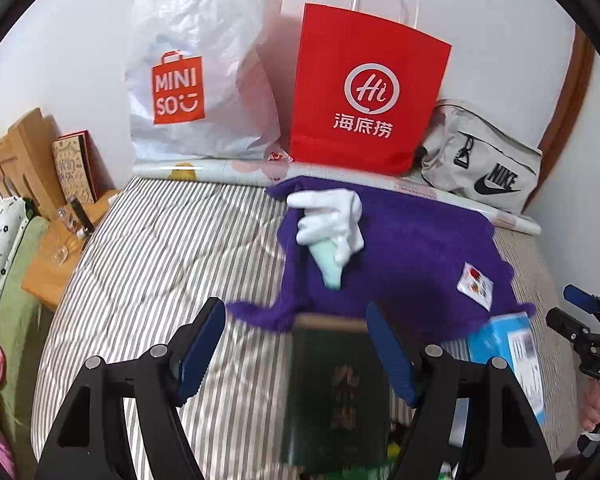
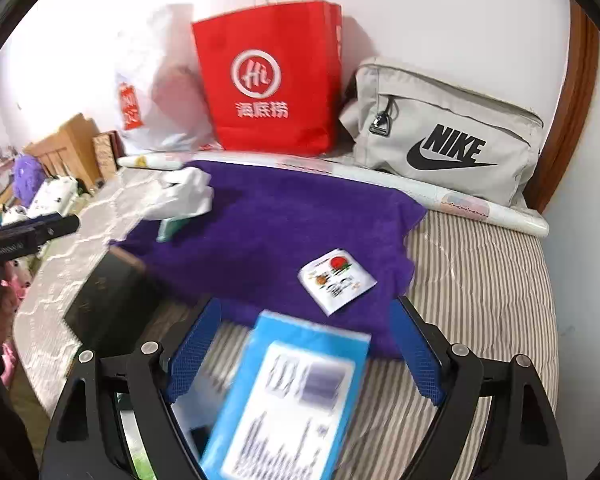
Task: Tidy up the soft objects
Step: 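Lower the white glove onto the purple towel and open the left tool, then grasp the green snack bag with the left tool while the right tool moves toward the white foam block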
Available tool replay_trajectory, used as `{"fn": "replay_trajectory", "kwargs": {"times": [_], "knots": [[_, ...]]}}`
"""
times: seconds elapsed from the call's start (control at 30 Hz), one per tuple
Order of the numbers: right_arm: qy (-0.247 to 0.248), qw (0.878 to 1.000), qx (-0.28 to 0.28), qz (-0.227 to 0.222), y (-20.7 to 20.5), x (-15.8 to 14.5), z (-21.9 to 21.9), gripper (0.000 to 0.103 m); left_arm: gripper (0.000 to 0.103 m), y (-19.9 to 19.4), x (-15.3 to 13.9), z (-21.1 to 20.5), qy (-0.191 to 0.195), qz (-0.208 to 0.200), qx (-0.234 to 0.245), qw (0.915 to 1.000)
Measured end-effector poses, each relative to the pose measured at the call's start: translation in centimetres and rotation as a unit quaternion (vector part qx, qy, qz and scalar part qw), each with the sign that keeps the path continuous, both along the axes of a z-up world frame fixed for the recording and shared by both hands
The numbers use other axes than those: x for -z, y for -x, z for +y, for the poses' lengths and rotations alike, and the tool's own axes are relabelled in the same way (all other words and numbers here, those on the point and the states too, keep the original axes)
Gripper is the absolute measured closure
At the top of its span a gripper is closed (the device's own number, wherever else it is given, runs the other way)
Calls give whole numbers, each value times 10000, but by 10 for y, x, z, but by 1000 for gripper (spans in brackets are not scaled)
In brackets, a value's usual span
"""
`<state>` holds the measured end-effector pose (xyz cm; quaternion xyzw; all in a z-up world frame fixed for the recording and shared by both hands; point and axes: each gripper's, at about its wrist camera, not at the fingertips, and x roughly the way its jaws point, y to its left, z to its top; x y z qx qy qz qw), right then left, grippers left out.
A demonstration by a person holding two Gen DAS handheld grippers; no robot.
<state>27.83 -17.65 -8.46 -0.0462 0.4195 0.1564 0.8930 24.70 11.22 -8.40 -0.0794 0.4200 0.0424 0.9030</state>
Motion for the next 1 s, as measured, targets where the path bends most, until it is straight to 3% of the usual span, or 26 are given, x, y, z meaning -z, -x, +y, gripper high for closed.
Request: {"fn": "replay_trajectory", "kwargs": {"times": [0.17,0.3,0.7,0.9,1.0], "knots": [[-535,9985,-25,-105,41,-6,-6,18,32,36,2,-4,-73,56,9,10000],[-821,9966,-39,30,64,-1,-10,18,32,64,7,-1,302,84,54,9995],[-272,9996,54,-77,120,25,-1,18,32,102,51,-34,363,332,535,9974],[-151,9998,-44,-126,141,32,3,18,32,93,77,-33,828,594,541,9933],[-93,9997,-81,-213,149,32,4,18,47,90,84,-37,733,576,605,9938]]}}
